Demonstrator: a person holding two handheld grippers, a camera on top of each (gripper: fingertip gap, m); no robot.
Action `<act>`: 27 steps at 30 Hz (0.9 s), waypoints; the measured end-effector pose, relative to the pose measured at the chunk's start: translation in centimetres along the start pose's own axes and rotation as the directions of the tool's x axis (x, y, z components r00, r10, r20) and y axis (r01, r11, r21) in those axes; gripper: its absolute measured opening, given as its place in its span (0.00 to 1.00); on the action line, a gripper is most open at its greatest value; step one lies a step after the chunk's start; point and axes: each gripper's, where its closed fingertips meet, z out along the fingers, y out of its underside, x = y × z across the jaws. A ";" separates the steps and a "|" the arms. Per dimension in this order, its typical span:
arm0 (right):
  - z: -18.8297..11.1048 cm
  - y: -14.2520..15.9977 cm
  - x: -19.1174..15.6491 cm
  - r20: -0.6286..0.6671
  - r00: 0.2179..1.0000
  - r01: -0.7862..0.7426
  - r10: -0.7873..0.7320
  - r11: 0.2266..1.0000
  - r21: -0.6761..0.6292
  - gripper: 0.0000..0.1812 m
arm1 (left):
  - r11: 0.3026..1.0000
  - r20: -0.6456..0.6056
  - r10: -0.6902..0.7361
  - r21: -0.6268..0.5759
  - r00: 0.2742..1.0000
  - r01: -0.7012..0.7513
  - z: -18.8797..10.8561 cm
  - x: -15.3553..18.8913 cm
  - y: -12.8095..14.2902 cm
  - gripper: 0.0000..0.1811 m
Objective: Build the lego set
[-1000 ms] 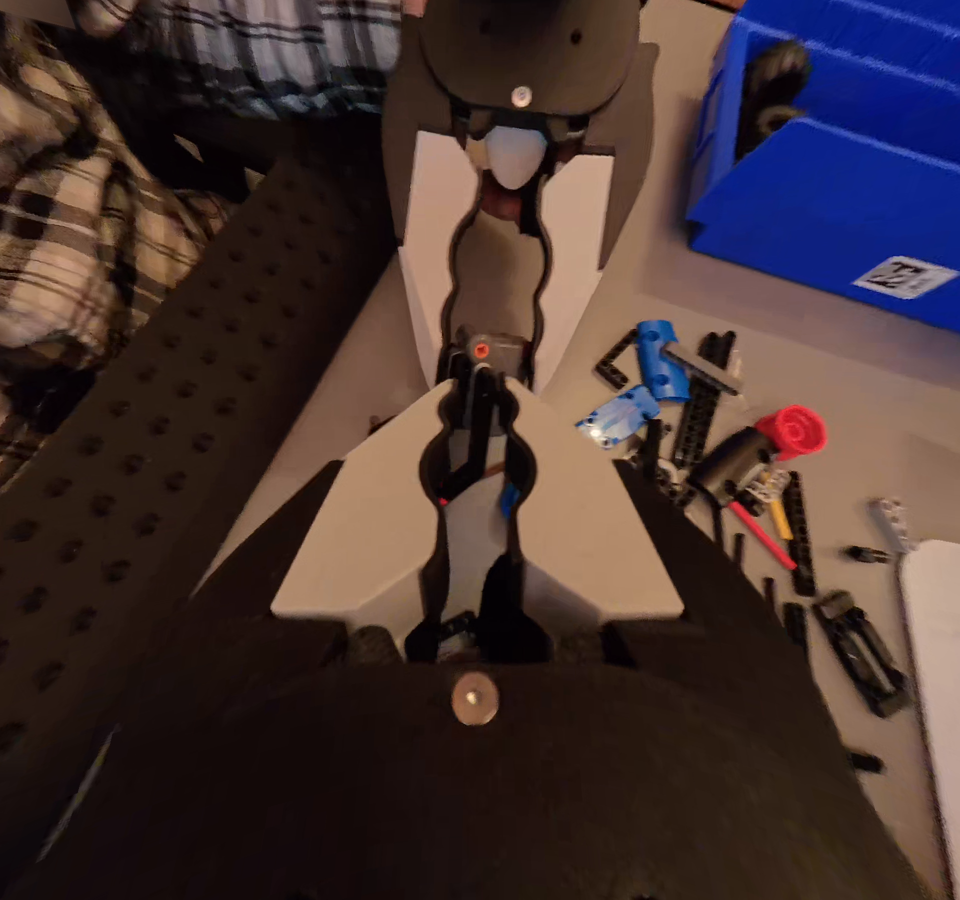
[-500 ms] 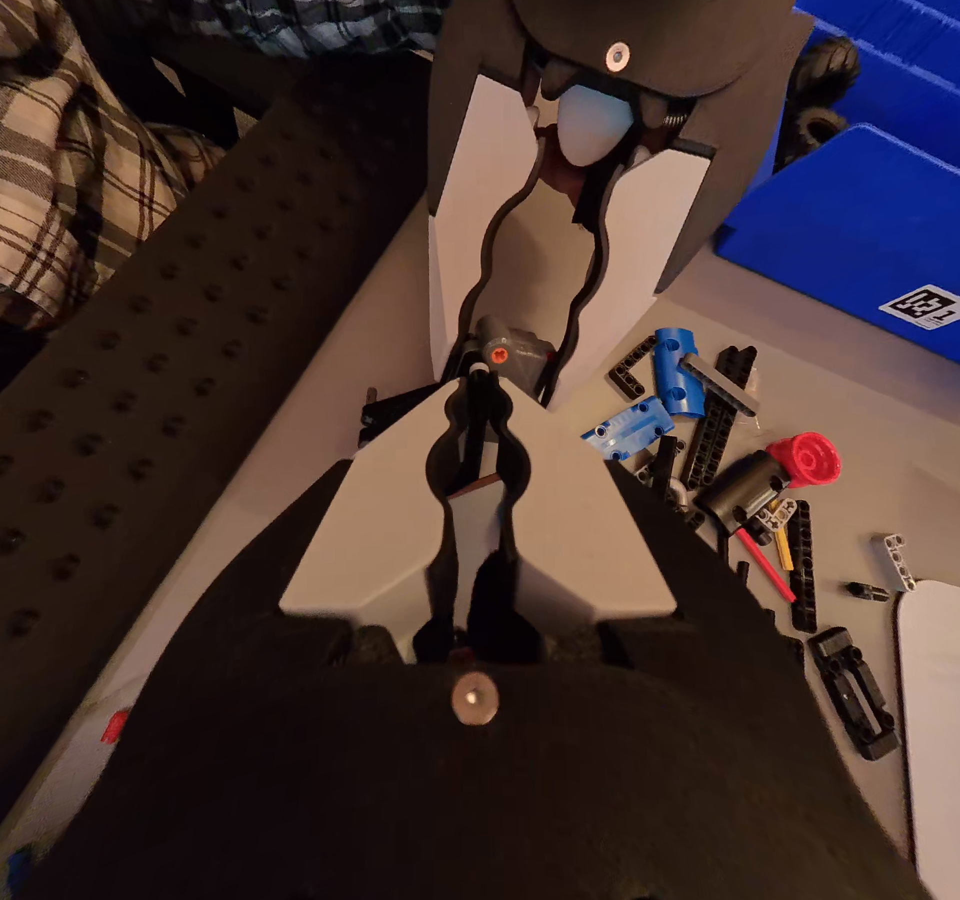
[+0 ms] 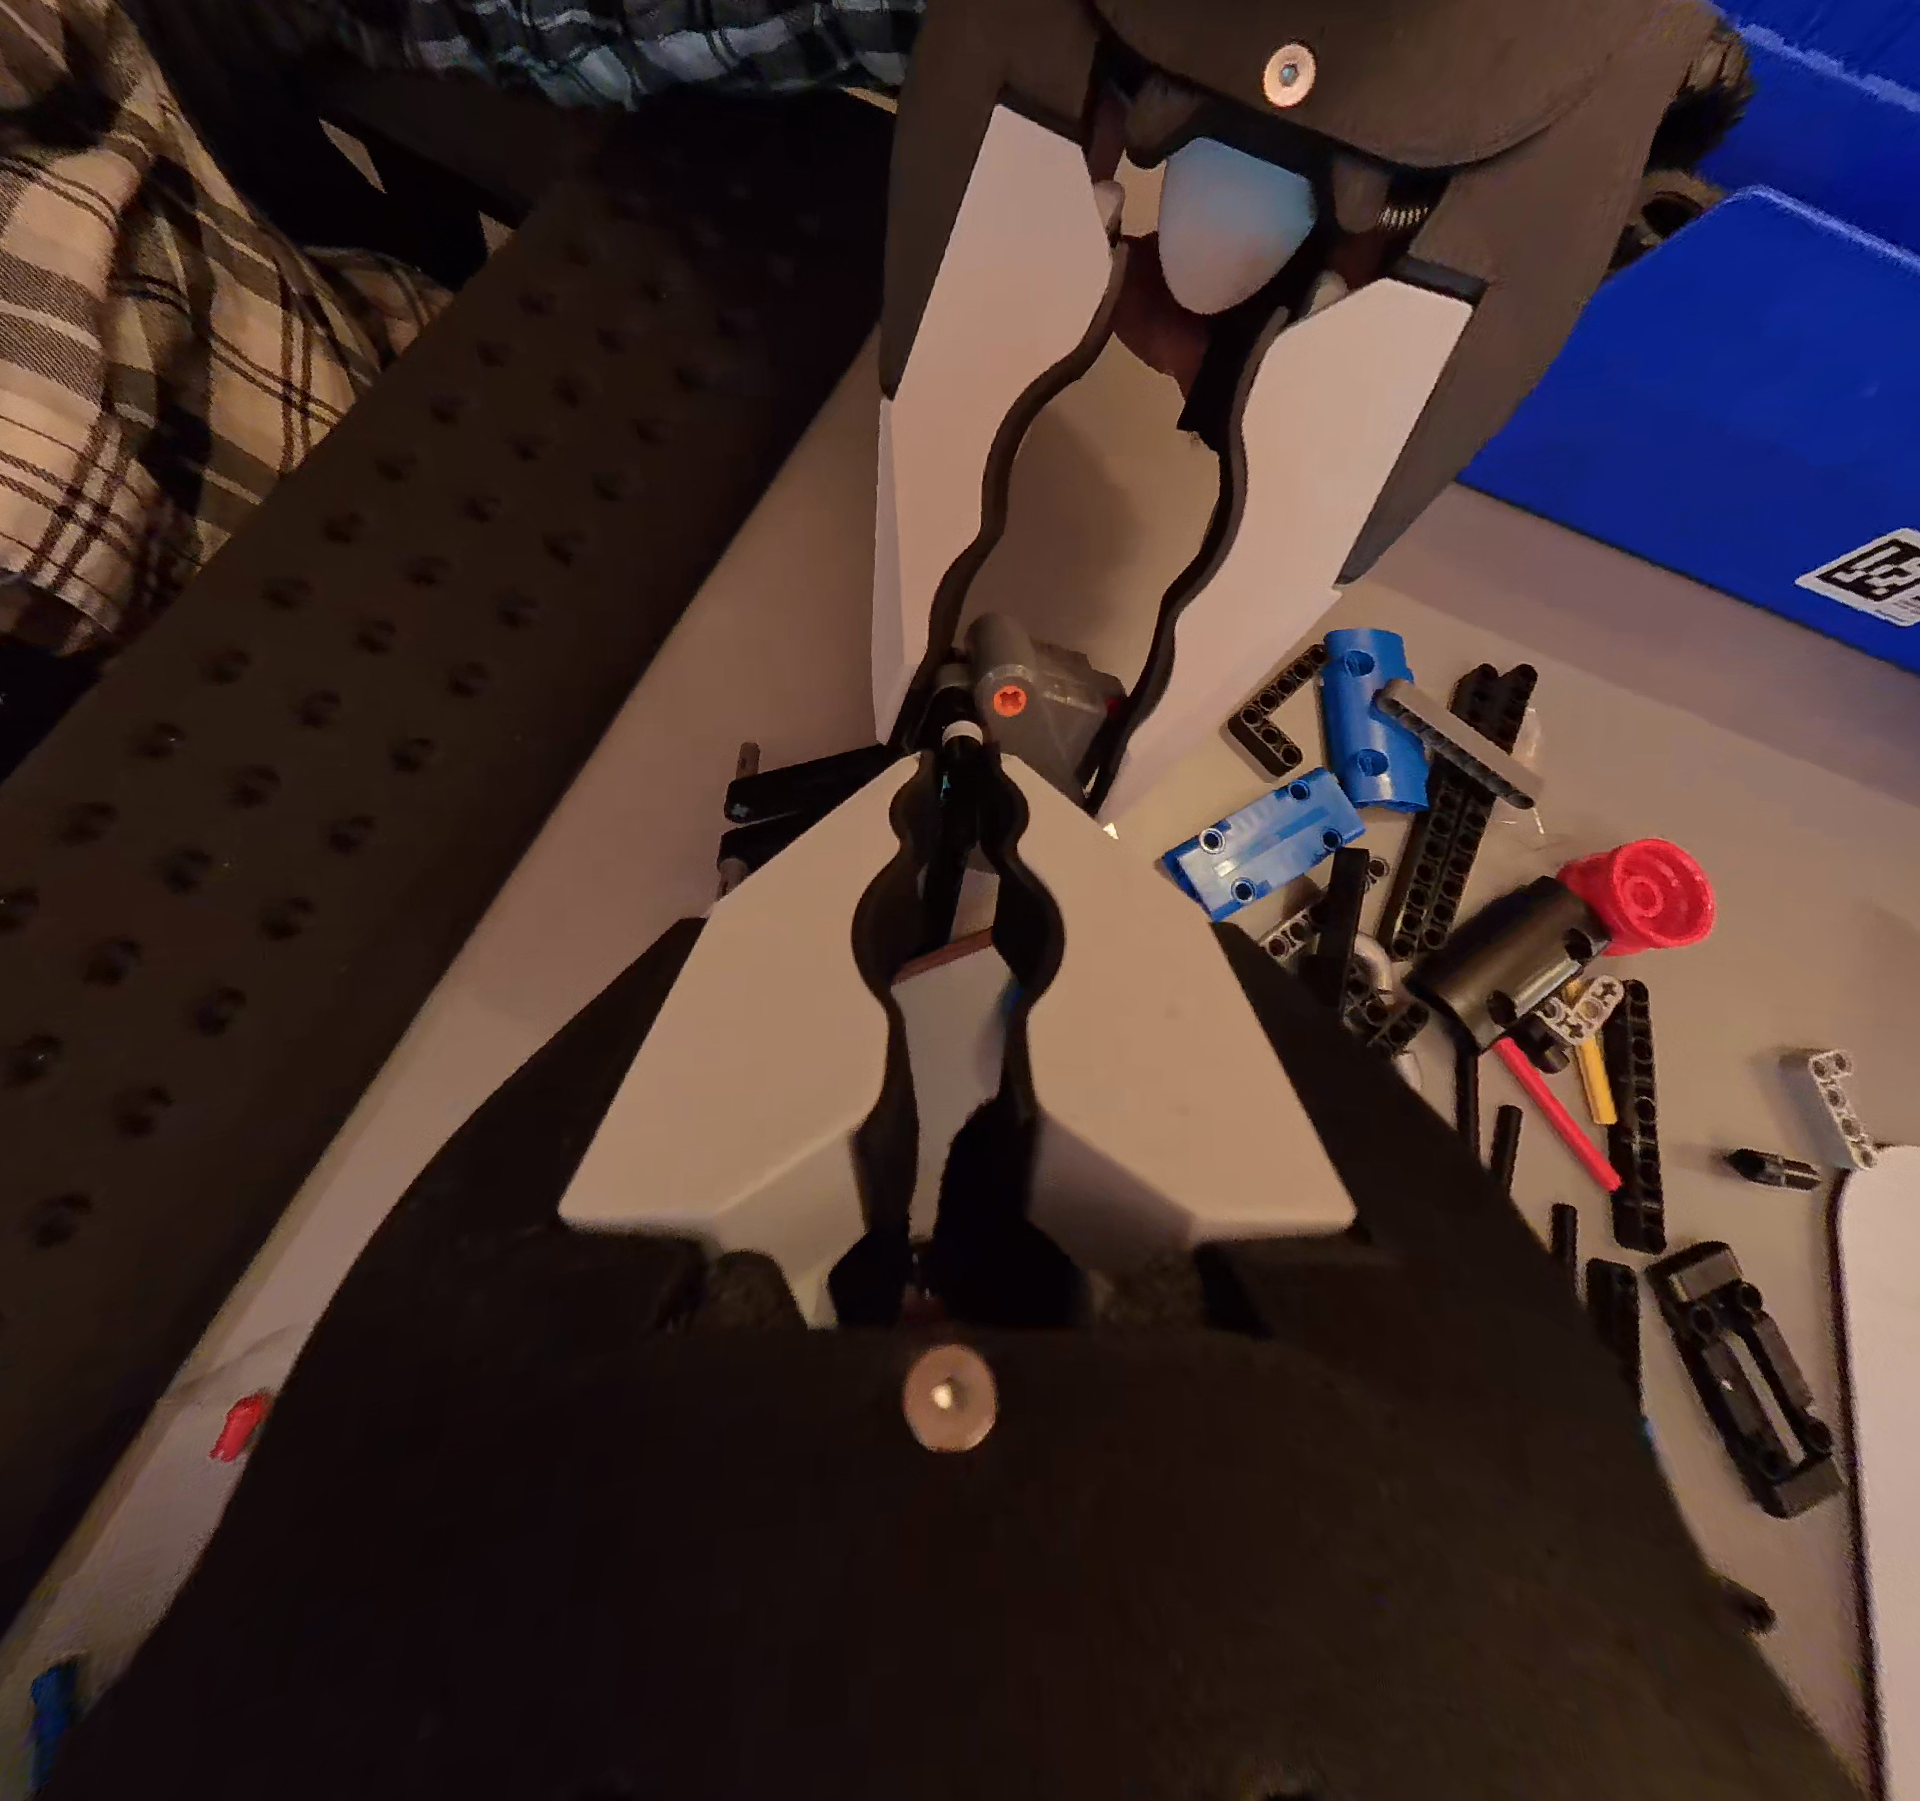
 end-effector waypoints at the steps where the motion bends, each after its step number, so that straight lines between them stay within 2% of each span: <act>1: 0.0 0.0 0.0 -0.004 1.000 0.006 -0.006 1.000 -0.007 0.03 | 1.000 -0.006 -0.004 0.005 1.000 0.004 0.0 0.0 0.0 0.22; 4: 0.1 0.5 0.0 0.001 1.000 0.002 -0.002 1.000 -0.024 0.03 | 1.000 -0.021 -0.002 0.012 1.000 0.002 -0.1 -0.1 -0.2 0.20; 5: 0.3 0.8 0.0 0.004 1.000 0.003 -0.003 0.999 -0.042 0.03 | 0.999 -0.033 -0.001 0.049 0.999 0.003 -0.4 0.0 -0.8 0.19; 8: 0.4 0.7 0.2 -0.018 1.000 0.021 -0.022 0.999 -0.041 0.03 | 0.999 -0.035 -0.012 0.029 0.999 0.013 -0.4 -0.1 -0.6 0.19; 12: 0.2 0.7 0.3 0.008 0.999 -0.049 0.049 0.999 0.018 0.03 | 0.997 -0.025 -0.026 0.068 0.999 0.028 -0.2 -0.2 -0.6 0.21; 14: 0.4 0.6 0.3 0.006 0.998 -0.058 0.058 0.998 0.029 0.03 | 0.996 0.050 -0.069 0.067 0.996 0.066 -0.4 -1.1 -0.2 0.31; 18: 0.5 0.3 0.1 0.000 0.999 -0.047 0.047 0.999 0.025 0.03 | 0.991 0.104 -0.125 0.061 0.987 0.119 -0.4 -1.0 0.9 0.28; 23: 0.6 0.2 0.0 -0.006 0.999 -0.037 0.037 0.999 0.011 0.03 | 0.971 0.080 -0.198 0.150 0.977 0.185 0.0 -0.6 1.0 0.26; 27: 0.3 0.5 0.1 -0.008 0.998 -0.057 0.057 0.998 0.008 0.03 | 0.966 0.076 -0.191 0.193 0.979 0.173 0.0 -0.7 0.8 0.25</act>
